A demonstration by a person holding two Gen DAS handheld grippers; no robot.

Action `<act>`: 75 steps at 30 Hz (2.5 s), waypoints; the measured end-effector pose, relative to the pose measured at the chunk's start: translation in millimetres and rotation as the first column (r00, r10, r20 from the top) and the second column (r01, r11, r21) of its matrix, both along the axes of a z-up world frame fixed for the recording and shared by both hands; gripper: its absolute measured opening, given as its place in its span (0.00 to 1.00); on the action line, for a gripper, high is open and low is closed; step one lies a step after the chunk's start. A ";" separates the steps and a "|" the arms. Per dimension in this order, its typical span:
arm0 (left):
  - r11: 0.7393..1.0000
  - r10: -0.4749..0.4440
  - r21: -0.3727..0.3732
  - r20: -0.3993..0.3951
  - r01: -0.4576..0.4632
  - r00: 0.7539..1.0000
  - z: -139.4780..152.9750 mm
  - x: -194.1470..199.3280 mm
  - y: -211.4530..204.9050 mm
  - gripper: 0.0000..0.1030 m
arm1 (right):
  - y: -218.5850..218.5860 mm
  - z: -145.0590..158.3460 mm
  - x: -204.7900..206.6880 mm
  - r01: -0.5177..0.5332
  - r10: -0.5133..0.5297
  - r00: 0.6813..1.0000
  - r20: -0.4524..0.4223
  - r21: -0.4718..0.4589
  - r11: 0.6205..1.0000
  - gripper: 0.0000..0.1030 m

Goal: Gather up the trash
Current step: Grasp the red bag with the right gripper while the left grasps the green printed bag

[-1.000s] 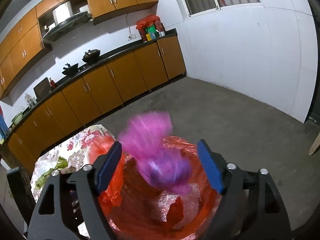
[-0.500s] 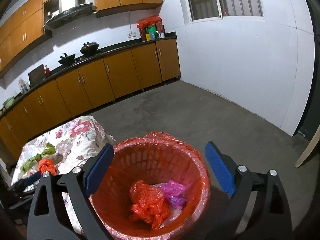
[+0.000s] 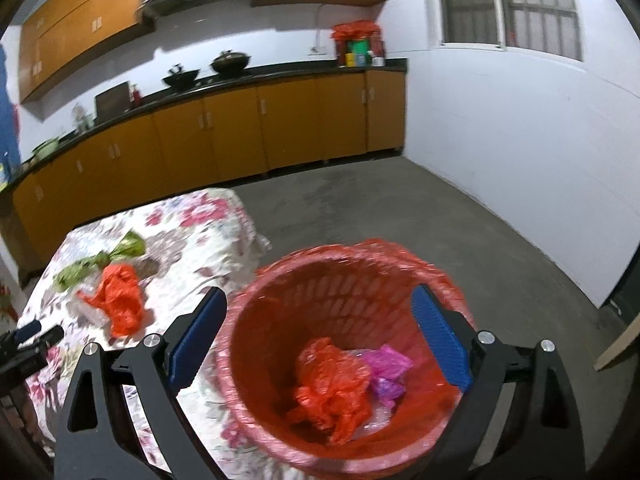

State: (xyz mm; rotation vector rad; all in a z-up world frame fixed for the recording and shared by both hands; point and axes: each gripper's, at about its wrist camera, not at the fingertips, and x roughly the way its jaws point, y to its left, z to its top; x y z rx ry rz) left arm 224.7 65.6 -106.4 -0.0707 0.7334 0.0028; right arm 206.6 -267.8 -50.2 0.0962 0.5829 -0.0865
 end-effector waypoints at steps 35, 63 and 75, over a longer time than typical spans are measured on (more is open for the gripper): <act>0.990 0.111 -0.097 0.119 -0.099 0.987 44.3 42.5 73.0 0.79 | 199.7 -66.8 123.3 -0.406 0.416 0.891 -0.181 0.091 0.909 0.66; 0.996 0.003 -0.087 0.065 0.003 0.998 33.0 67.2 38.4 0.66 | 169.3 -74.9 106.3 -0.427 0.459 0.867 -0.193 0.186 0.885 0.25; 0.998 -0.060 -0.012 -0.056 0.059 0.997 8.0 113.4 -5.9 0.55 | 142.8 -76.4 99.8 -0.381 0.419 0.885 -0.201 0.204 0.902 0.25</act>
